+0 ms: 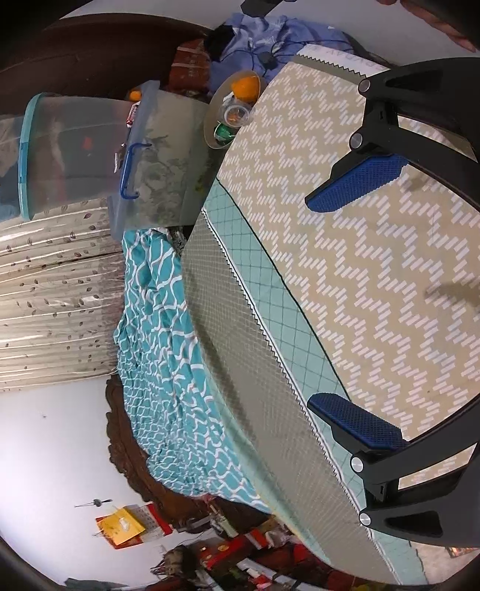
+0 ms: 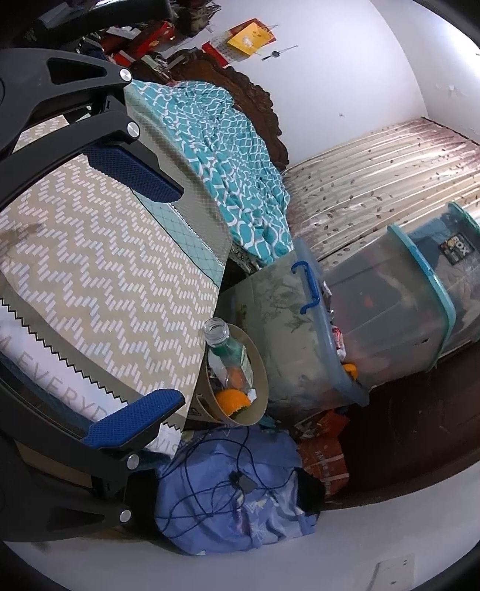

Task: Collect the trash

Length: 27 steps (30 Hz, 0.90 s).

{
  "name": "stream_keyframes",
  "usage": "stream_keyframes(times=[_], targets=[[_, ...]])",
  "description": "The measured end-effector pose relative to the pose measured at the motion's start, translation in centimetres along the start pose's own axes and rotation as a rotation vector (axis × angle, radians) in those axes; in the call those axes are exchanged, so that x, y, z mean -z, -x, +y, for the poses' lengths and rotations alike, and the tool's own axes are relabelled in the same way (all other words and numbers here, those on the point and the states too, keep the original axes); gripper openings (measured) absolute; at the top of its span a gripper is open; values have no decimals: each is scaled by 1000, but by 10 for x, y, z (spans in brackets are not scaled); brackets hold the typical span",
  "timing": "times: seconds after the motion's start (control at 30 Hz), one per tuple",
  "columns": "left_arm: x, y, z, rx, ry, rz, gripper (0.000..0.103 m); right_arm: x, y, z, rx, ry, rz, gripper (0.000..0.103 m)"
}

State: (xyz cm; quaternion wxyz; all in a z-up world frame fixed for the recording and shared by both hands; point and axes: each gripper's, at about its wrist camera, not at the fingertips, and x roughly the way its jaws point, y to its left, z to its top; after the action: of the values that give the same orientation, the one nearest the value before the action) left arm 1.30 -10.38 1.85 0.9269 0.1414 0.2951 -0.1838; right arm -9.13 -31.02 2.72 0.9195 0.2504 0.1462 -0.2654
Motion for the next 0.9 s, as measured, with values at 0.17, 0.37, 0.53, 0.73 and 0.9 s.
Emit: stream_keyframes(times=[0.17,0.37,0.53,0.73,0.9], targets=[[-2,8,-8,-10,-19,-2,94,-2,2,-7,-7,-15,-4,100],[-2,13,-15,-16,-36,-3,94,-3,9,-11,-19,-24,-16,100],[-2,19,-17,-25,-40,-12,94,-3,14,-12,-28,-31,-20,100],[-2,25,-16,-28,-38,-16,95,-3,17,-12,-37,-27,-23,100],[-1,29,-15,-28,-33,-15,95,-3,20,-12,-40,-29,-29,100]])
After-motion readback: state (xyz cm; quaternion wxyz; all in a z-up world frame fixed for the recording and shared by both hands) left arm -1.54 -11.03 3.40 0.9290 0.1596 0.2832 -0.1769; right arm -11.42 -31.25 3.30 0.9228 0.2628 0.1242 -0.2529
